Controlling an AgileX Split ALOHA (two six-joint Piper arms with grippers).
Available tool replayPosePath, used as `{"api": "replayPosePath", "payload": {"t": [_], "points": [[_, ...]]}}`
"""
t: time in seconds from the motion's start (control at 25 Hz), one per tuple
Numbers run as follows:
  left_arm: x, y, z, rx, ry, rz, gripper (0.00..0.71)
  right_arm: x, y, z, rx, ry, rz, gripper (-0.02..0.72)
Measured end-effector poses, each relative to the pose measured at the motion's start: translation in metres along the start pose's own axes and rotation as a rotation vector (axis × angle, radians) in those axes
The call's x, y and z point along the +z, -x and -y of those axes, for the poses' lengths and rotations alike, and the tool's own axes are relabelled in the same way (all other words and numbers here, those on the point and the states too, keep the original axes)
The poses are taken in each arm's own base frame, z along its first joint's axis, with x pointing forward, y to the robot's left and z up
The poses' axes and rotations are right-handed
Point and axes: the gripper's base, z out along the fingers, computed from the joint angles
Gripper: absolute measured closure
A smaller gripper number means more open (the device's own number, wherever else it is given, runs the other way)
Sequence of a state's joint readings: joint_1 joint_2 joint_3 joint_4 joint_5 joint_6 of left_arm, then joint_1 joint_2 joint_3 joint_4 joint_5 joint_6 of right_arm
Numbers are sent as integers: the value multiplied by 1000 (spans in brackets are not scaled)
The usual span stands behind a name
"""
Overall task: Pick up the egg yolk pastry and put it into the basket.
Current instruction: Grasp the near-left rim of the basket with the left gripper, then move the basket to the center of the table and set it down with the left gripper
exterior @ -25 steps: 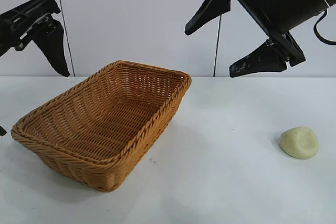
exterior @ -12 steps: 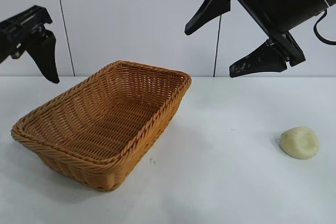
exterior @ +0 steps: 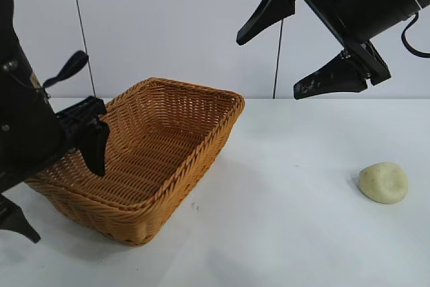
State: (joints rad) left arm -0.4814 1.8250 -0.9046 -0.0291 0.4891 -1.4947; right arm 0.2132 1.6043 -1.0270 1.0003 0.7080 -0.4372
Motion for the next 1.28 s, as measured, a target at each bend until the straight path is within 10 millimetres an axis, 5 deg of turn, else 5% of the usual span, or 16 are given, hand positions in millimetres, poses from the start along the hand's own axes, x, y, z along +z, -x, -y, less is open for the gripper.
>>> {"api": "replayPosePath", "payload": {"t": [0.28, 0.4, 0.72, 0.92, 1.28], "points": [[4, -1, 4, -10, -42, -8, 35, 0, 0, 0, 0, 0, 0, 8], [4, -1, 4, -10, -45, -8, 100, 0, 0, 0, 0, 0, 0, 8], [4, -1, 1, -23, -14, -14, 611, 0, 0, 0, 0, 0, 0, 8], [-7, 7, 4, 44, -54, -17, 627, 0, 0, 0, 0, 0, 0, 8], [-16, 58, 19, 335, -101, -169, 627, 0, 0, 0, -1, -1, -1, 8]]}}
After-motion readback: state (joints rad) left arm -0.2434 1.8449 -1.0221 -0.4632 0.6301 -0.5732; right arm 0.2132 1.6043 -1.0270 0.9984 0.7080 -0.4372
